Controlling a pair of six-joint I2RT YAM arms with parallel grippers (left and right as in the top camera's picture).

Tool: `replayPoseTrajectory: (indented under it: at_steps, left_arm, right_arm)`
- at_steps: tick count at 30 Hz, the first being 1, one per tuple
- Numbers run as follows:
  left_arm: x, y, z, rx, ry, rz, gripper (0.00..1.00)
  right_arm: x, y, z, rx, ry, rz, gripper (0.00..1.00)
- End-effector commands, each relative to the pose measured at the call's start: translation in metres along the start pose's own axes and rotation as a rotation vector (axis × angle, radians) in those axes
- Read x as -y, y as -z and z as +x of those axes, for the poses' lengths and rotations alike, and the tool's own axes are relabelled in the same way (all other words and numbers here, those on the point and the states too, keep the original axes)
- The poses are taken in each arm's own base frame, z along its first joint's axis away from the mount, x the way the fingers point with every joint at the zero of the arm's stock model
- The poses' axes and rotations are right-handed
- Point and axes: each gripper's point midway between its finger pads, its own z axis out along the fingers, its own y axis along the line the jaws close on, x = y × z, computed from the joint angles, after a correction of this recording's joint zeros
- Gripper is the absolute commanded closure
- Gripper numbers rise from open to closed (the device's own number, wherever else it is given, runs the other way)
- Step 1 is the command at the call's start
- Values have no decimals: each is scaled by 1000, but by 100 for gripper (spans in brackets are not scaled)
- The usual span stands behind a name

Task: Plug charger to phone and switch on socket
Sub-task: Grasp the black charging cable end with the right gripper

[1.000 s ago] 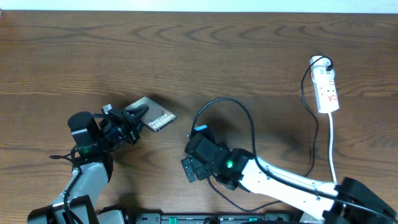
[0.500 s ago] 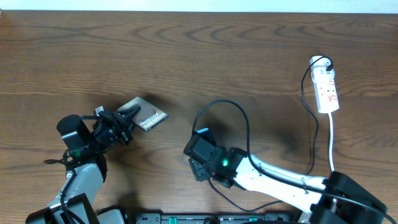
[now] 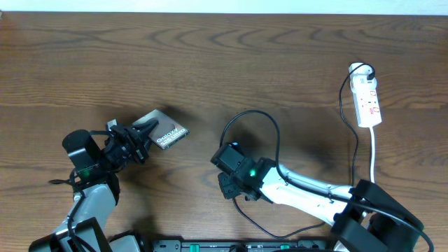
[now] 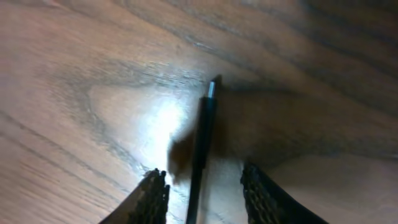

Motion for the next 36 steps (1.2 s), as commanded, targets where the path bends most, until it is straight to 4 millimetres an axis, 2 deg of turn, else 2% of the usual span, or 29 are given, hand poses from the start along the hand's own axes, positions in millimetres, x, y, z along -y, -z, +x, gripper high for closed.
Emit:
replayPoseTrajectory:
  at_steps: [1,4,6,10,14,18,22,28,32,36]
  left_arm:
    - [11,1,7,-40,-28,15,93]
    - [11,1,7,-41,-28,15,93]
    - [11,1,7,-41,-28,15,93]
    - [10,1,11,-67,-28,11,92]
    - [9,2,18,-105,-51,7,93]
    - [10,2,20,-116,-179,17,93]
    - [19,2,22,-116,-302,47,93]
    - [53,5,33,-113,-510,159,93]
    - [73,1,46,-110,-584,223,92]
    - [77,-9,58,-135,-610,233,93]
  right_arm:
    - [-3,0,-2,-13,3,-22,80]
    - [-3,0,-1,-18,1,-28,94]
    - [-2,0,-2,-19,-7,-29,99]
    - [2,1,-6,-25,-31,-43,99]
    - [1,11,-14,-27,-50,-114,99]
    - [-19,42,-21,-28,10,-319,99]
    - [-40,90,-27,14,91,-544,99]
    - [-51,152,-25,103,224,-787,99]
    - [-55,157,-14,96,243,-910,99]
    - [-62,160,-9,145,299,-1055,99]
